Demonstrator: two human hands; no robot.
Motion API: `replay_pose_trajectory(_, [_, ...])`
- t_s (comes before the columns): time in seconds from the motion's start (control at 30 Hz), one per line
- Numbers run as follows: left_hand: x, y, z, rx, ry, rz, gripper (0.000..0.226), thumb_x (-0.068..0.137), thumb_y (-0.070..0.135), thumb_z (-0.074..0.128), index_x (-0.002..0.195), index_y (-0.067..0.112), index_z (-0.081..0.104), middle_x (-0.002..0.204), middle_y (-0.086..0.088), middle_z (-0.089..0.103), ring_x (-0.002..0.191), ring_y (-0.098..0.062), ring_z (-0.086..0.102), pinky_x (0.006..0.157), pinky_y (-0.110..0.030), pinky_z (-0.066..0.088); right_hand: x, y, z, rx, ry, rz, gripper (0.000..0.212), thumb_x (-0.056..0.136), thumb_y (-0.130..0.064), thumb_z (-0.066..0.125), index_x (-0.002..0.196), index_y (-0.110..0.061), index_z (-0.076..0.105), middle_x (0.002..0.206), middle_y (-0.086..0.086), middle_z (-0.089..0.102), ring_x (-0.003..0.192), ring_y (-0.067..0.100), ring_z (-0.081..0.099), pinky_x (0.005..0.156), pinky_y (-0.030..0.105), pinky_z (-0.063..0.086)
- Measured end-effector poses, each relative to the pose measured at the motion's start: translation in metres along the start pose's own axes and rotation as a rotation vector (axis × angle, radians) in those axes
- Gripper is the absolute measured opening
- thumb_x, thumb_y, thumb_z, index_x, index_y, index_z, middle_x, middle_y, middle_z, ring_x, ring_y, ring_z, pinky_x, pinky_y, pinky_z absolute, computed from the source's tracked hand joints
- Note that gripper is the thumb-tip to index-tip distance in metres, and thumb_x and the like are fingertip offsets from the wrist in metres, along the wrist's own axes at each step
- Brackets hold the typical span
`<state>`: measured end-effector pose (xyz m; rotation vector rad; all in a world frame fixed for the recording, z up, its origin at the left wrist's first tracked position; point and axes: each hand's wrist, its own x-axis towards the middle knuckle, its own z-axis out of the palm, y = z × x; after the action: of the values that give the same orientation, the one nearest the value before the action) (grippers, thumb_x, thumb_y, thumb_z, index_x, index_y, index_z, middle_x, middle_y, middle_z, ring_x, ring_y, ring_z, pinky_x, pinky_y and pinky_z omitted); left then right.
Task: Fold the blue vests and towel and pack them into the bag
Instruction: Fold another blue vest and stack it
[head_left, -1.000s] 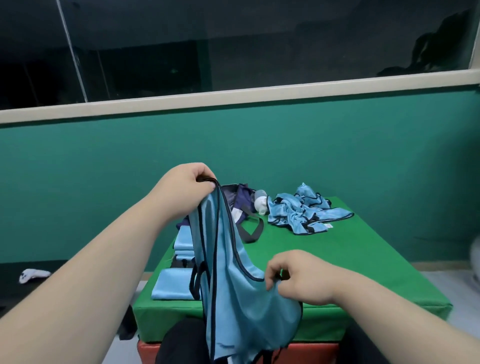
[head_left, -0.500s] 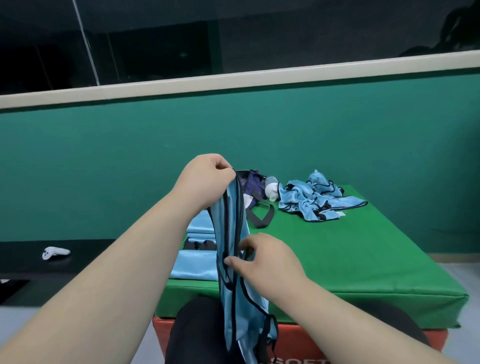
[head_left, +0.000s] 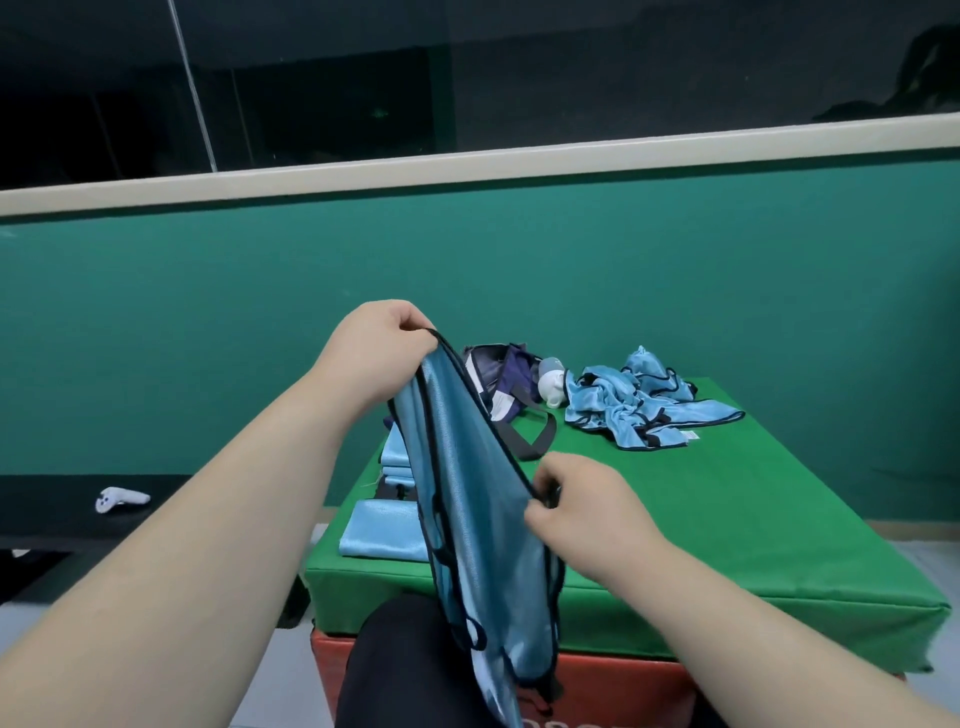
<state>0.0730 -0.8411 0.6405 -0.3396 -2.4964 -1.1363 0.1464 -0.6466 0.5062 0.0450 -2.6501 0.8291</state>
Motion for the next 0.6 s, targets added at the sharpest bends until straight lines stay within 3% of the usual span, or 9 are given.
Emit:
replay_pose_trajectory(0.27, [0.006, -0.014, -0.028, 0.042, 0.058, 0.068, 0.015, 0.089, 0.015, 0.060, 0.082, 0.027, 0.067, 0.080, 0.009, 0.067, 0.067, -0.015, 0.057, 0.061, -0.028, 0.043, 0.009, 0.052, -0.076, -0.159, 0.099, 0.088, 0.009, 0.077, -0.018, 0.065, 0.075, -0.023, 0.058, 0.071, -0.008, 0.061, 0.070, 0.007, 0.054, 0.060, 0.023, 0.041])
replay_pose_trajectory(0.43, [0.008, -0.022, -0.032, 0.081, 0.032, 0.084, 0.016, 0.091, 0.015, 0.061, 0.082, 0.027, 0.067, 0.075, 0.009, 0.065, 0.062, -0.013, 0.055, 0.061, -0.028, 0.042, 0.003, 0.070, -0.114, -0.154, 0.153, 0.085, 0.011, 0.077, -0.015, 0.068, 0.075, -0.024, 0.063, 0.071, -0.013, 0.064, 0.070, -0.004, 0.055, 0.058, 0.009, 0.037])
replay_pose_trajectory(0.6, [0.004, -0.023, -0.031, 0.129, -0.010, 0.113, 0.017, 0.090, 0.014, 0.063, 0.082, 0.028, 0.068, 0.077, 0.009, 0.068, 0.067, -0.011, 0.057, 0.060, -0.027, 0.040, 0.003, 0.079, -0.139, -0.115, 0.175, 0.049, 0.024, 0.078, -0.011, 0.070, 0.074, -0.034, 0.062, 0.072, -0.017, 0.065, 0.073, -0.012, 0.056, 0.061, 0.007, 0.040])
